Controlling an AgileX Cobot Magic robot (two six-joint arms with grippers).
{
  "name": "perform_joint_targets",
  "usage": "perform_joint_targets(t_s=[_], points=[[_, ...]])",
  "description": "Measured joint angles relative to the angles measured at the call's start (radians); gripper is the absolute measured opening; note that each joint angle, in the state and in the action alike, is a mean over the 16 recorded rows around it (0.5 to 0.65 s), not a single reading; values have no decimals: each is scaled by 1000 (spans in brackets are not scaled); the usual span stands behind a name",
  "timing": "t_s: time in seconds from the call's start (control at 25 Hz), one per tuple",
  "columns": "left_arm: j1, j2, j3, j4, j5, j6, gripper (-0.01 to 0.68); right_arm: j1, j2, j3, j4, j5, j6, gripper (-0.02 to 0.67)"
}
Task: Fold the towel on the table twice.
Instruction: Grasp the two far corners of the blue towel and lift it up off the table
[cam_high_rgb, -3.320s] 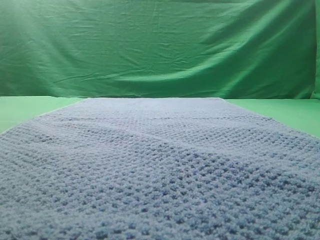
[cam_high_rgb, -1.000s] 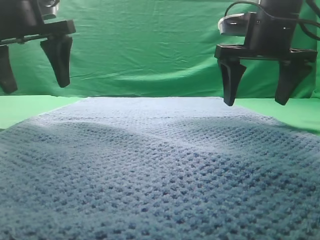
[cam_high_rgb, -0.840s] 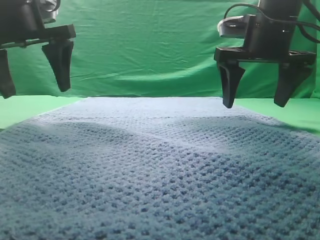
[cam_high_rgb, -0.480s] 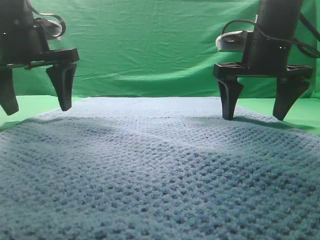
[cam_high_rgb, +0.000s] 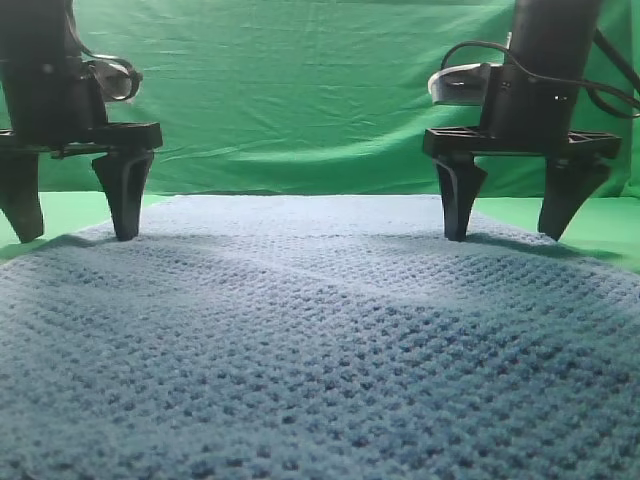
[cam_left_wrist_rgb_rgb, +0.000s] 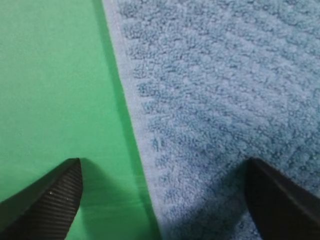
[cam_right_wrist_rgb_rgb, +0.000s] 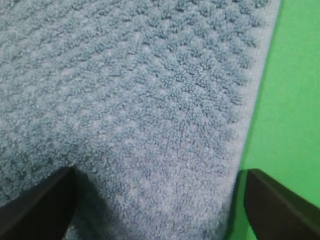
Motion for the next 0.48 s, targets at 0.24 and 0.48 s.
perform_joint_targets(t_s=[0.24, 0.48], points=[[-21, 26, -21, 19, 27, -1, 588, 1, 4, -3, 0, -2, 0, 564], [-38, 46, -37, -7, 43, -2, 389, 3, 14, -9, 8, 0, 0, 410]])
